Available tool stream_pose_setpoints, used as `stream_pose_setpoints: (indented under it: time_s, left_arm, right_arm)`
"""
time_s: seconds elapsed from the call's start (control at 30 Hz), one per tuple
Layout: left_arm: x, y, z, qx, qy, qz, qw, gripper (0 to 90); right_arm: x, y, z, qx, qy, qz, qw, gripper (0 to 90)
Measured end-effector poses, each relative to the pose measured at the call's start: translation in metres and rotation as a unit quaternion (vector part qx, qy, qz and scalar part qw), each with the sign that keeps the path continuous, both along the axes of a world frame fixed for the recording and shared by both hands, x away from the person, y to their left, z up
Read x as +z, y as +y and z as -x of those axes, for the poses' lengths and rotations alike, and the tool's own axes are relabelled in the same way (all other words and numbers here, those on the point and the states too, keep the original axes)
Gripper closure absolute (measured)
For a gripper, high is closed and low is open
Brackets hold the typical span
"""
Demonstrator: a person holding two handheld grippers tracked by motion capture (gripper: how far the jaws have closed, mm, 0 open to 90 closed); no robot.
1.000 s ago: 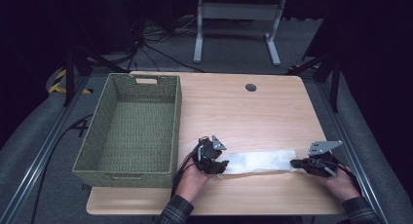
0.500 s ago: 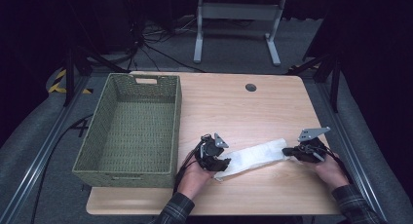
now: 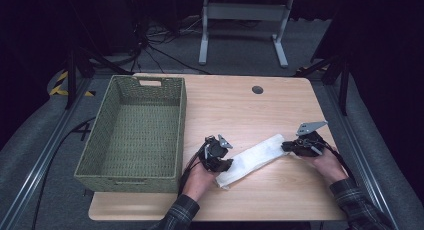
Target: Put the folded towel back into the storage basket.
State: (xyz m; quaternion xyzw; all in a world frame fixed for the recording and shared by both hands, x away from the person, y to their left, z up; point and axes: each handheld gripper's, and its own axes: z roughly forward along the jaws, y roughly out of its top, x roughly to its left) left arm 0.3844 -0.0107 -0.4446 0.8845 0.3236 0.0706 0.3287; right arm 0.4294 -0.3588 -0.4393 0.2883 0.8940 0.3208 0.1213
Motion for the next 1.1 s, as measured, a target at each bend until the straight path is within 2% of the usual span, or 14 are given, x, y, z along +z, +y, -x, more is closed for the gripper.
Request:
stream_pose_setpoints:
  time_s: [0.13, 0.23, 0.27, 0.37, 0.4, 0.47, 0.5, 0.6, 0.77, 0.87, 0.93, 1.1]
  left_arm:
    - [-0.003, 0.000, 0.000, -0.007, 0.018, -0.007, 0.9998, 81.0]
    - [-0.004, -0.001, 0.001, -0.012, 0.020, -0.009, 0.9997, 85.2]
    - [-0.005, -0.003, 0.002, -0.016, 0.030, -0.009, 0.9994, 85.8]
    - [-0.004, -0.005, 0.004, -0.027, 0.038, -0.010, 0.9989, 86.2]
    - [-0.004, -0.007, 0.007, -0.043, 0.039, -0.008, 0.9983, 86.4]
    - [-0.004, -0.009, 0.010, -0.042, 0.045, -0.007, 0.9981, 86.5]
    - [-0.004, -0.012, 0.013, -0.055, 0.050, -0.003, 0.9972, 86.5]
    - [-0.005, -0.016, 0.017, -0.058, 0.049, -0.001, 0.9971, 86.5]
    - [-0.006, -0.024, 0.024, -0.080, 0.050, 0.006, 0.9955, 86.5]
    - [-0.006, -0.027, 0.027, -0.088, 0.053, 0.012, 0.9946, 86.6]
    - [-0.006, -0.029, 0.030, -0.094, 0.053, 0.009, 0.9941, 86.6]
    - [-0.007, -0.038, 0.036, -0.122, 0.060, 0.017, 0.9905, 86.6]
  right_arm:
    - [0.008, -0.003, 0.004, -0.006, -0.015, -0.017, 0.9997, 70.9]
    - [0.008, -0.002, 0.007, -0.004, -0.013, -0.016, 0.9998, 69.8]
    - [0.008, -0.001, 0.008, -0.002, -0.010, -0.016, 0.9998, 71.5]
    - [0.009, 0.000, 0.011, 0.004, -0.008, -0.015, 0.9998, 75.6]
    - [0.009, 0.002, 0.014, 0.012, -0.006, -0.024, 0.9996, 82.1]
    - [0.009, 0.003, 0.015, 0.013, -0.003, -0.026, 0.9996, 84.5]
    - [0.008, 0.006, 0.018, 0.020, -0.003, -0.025, 0.9995, 88.6]
    - [0.008, 0.008, 0.021, 0.026, 0.000, -0.027, 0.9993, 89.3]
    - [0.003, 0.009, 0.034, 0.038, 0.016, -0.021, 0.9989, 89.6]
    - [0.000, 0.009, 0.037, 0.040, 0.023, -0.022, 0.9987, 89.6]
    - [-0.002, 0.011, 0.036, 0.042, 0.024, -0.021, 0.9986, 89.6]
    - [-0.005, 0.020, 0.031, 0.049, 0.026, -0.017, 0.9983, 89.6]
